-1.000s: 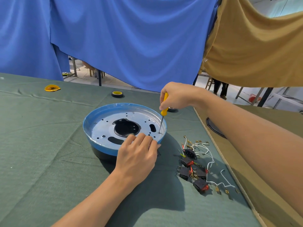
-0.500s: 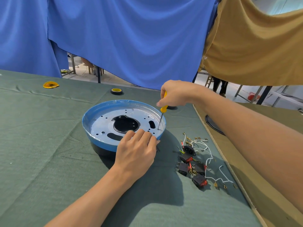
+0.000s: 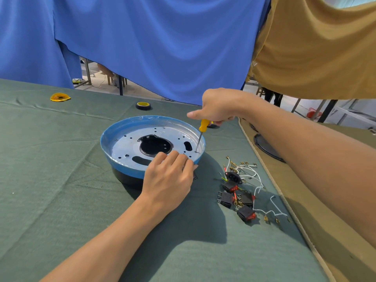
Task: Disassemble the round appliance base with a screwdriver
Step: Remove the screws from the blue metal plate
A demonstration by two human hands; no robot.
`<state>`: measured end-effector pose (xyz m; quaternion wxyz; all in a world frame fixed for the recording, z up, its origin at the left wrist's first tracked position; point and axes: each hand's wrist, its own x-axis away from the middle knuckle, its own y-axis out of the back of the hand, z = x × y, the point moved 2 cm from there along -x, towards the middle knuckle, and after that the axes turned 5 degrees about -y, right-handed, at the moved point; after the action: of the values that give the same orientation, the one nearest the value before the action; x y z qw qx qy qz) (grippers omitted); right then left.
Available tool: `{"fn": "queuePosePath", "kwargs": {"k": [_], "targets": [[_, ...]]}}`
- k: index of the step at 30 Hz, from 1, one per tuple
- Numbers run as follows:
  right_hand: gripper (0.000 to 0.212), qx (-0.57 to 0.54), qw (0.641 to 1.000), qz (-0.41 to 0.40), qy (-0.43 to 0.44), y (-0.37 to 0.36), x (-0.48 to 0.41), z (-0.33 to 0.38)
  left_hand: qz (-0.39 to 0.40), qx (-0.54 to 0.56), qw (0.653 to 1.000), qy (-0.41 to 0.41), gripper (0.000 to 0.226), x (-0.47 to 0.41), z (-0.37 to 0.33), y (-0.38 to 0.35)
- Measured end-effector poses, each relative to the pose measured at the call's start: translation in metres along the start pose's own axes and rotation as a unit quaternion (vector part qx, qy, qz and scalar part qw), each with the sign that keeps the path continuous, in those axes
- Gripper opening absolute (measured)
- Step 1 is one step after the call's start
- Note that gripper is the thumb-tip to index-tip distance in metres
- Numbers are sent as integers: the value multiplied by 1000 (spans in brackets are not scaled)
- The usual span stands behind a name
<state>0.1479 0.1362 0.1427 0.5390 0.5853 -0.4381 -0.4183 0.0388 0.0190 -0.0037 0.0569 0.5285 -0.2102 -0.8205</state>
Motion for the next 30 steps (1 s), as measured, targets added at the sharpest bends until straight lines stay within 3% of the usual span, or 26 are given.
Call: {"fn": "queuePosePath", "kwargs": {"k": [6,11,12,14,16,18,23,25,28,30], "targets": [[14,25,998,16,52,3,5,2,5,3,1000,-1,33,0,0,-1],[7,5,996,52,72,6,4,2,13,9,1000,-3,33,0,0,-1],[13,6,996,50,68,4,2,3,14,10,1000,-4,33,1,0,-1],[48,36,998,25,46,1,0,5,18,10,1000,-5,32,1,0,-1],[61,46,999,-14,23,0,0,4,18,12,1000,-6,32,1,0,-1],[53,49,998,-14,27,0,-1,3,14,12,1000,-5,33,1,0,-1],[7,-18,997,49,57,5,4,4,2,9,1000,-4,34,0,0,-1],[18,-21,997,56,47,5,1,4,4,9,1000,-5,33,0,0,-1],[59,3,1000,21,14,3,-2,2,10,11,1000,-5,32,1,0,-1],[54,3,1000,-12,13,0,-3,1,11,11,1000,-6,32,1,0,0]]}}
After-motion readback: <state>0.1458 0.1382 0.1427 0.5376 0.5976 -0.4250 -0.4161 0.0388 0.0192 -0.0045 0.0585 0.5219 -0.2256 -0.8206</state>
